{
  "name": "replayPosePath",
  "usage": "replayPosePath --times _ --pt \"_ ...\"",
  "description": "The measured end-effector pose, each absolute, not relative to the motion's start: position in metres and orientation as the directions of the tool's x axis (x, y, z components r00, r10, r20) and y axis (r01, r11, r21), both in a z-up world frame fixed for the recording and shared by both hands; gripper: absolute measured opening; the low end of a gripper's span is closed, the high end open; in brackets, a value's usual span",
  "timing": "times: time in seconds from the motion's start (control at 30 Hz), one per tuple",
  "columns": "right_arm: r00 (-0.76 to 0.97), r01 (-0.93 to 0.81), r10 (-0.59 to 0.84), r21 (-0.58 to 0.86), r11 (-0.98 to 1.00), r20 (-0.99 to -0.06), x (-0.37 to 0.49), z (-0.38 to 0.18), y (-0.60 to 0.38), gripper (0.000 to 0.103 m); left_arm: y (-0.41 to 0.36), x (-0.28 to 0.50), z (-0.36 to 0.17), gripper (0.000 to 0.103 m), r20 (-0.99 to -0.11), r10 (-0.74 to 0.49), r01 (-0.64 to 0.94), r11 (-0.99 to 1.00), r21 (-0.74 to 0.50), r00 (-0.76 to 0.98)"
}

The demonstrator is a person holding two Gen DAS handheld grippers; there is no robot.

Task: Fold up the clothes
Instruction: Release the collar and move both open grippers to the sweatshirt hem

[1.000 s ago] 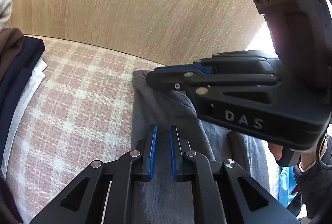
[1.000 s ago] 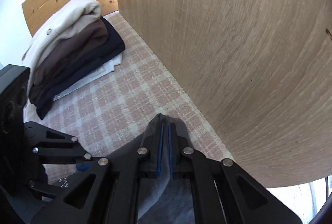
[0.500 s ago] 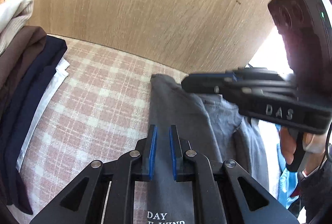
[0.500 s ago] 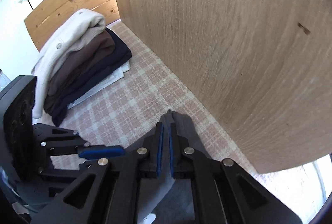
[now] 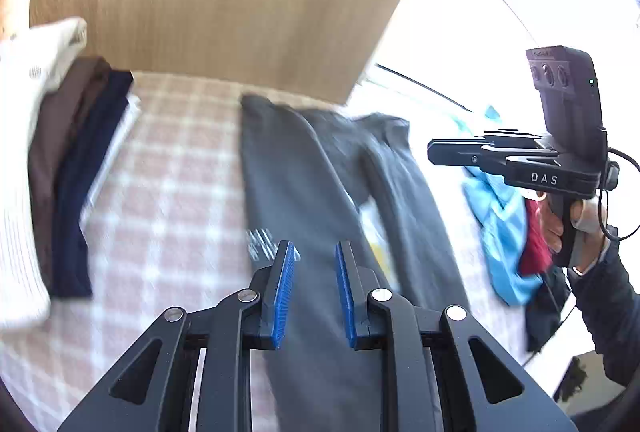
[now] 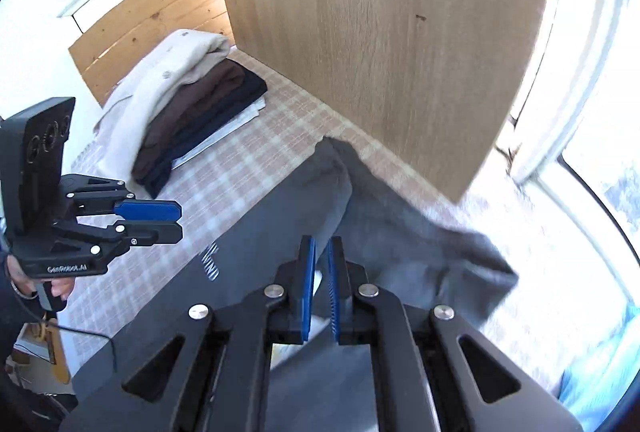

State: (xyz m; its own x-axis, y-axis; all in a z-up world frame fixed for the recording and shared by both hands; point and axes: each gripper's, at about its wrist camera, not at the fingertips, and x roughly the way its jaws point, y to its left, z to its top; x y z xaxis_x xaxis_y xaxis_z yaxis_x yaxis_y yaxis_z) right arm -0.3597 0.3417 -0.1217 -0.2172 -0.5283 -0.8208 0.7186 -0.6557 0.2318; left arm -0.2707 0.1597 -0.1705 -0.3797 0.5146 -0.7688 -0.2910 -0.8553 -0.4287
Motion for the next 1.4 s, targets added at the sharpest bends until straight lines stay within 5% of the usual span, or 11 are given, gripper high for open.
replayPosePath --times 0.2,0.3,0.53,0.6,0.67,0.87,1.13,1.4 --pt "-0.06 0.614 -0.509 0.37 -0.697 -0.859 -0.221 -0.17 0.383 0.009 0.194 -0.182 -0.192 0.019 -0.803 0.564 -0.376 -0.798 -0.471 -0.192" --pt "-0.052 0.614 -0.42 0.302 -0.729 -0.906 -0.171 -0.204 0.367 0.009 0.199 -0.166 -0.203 0.019 -0.811 0.559 -0.427 -0.785 -0.449 -0.173" --pt "-0.284 0.465 -0.452 0.291 -0.836 -0.846 -0.084 -0.144 0.4 0.01 0.157 -0.08 -0.154 0.019 -0.748 0.634 -0.512 -0.717 -0.474 -0.195" --pt "-0.356 0.421 -0.481 0.322 -0.848 -0.801 -0.041 -0.117 0.416 0.017 0.133 -0.04 -0.15 0.023 -0.712 0.682 -0.504 -0.68 -0.533 -0.166" --pt "-0.398 0.374 -0.501 0.363 -0.854 -0.768 0.007 -0.103 0.43 0.035 0.114 0.001 -0.153 0.026 -0.688 0.713 -0.493 -0.65 -0.579 -0.133" --pt "-0.436 0.175 -0.449 0.415 -0.893 -0.78 0.127 -0.135 0.457 0.043 0.093 0.093 -0.192 0.034 -0.68 0.73 -0.419 -0.642 -0.642 -0.076" --pt "-0.336 0.128 -0.341 0.316 -0.94 -0.878 0.168 -0.198 0.455 0.043 0.102 0.11 -0.235 0.042 -0.797 0.588 -0.448 -0.756 -0.478 -0.141" --pt "-0.327 0.15 -0.362 0.33 -0.932 -0.873 0.163 -0.201 0.45 0.043 0.116 0.096 -0.255 0.044 -0.789 0.602 -0.453 -0.741 -0.495 -0.123"
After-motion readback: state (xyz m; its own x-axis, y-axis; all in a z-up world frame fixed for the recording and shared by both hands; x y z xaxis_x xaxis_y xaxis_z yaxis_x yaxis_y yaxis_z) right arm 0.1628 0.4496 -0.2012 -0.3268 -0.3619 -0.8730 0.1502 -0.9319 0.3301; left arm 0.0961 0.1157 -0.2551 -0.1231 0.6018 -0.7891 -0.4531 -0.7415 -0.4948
